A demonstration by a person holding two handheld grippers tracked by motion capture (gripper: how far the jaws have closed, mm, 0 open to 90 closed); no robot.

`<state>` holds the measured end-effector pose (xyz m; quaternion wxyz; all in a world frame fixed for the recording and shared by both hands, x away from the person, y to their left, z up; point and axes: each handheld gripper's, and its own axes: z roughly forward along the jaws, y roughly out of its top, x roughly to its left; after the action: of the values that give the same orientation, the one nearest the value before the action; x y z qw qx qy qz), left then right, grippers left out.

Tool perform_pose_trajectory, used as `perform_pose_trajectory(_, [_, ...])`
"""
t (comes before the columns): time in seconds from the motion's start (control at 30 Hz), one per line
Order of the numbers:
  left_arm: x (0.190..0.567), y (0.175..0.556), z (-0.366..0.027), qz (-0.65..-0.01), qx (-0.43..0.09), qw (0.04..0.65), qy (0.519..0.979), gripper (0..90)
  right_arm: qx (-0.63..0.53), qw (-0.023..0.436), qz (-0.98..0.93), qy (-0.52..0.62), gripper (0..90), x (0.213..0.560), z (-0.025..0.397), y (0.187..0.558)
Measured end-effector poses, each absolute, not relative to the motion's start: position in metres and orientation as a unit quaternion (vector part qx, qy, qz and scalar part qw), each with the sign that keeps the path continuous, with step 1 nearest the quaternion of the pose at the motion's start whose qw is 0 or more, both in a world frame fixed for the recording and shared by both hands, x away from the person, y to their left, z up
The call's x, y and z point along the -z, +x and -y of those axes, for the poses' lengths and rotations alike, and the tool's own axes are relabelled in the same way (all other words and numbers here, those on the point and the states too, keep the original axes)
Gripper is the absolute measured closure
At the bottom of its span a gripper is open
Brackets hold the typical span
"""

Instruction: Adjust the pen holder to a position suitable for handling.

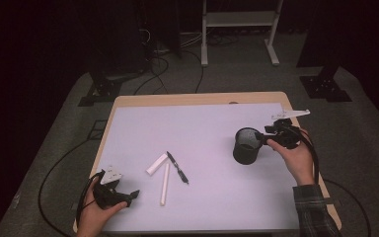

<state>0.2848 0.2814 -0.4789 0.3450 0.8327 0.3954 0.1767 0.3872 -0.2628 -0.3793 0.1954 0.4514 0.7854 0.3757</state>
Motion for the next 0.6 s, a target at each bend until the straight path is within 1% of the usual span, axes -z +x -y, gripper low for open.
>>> perform_pose_trajectory(0.4, [0.479, 0.285, -0.282, -0.393, -0.178, 0.344, 0.834, 2.9, -0.359, 0.180, -0.791, 0.461, 48.0, 0.389, 0.255, 0.402])
perform_pose_trajectory(0.6, [0.479, 0.285, -0.282, -0.394, -0.177, 0.344, 0.834, 2.9, -0.342, 0.176, -0.797, 0.465, 51.0, 0.394, 0.253, 0.409])
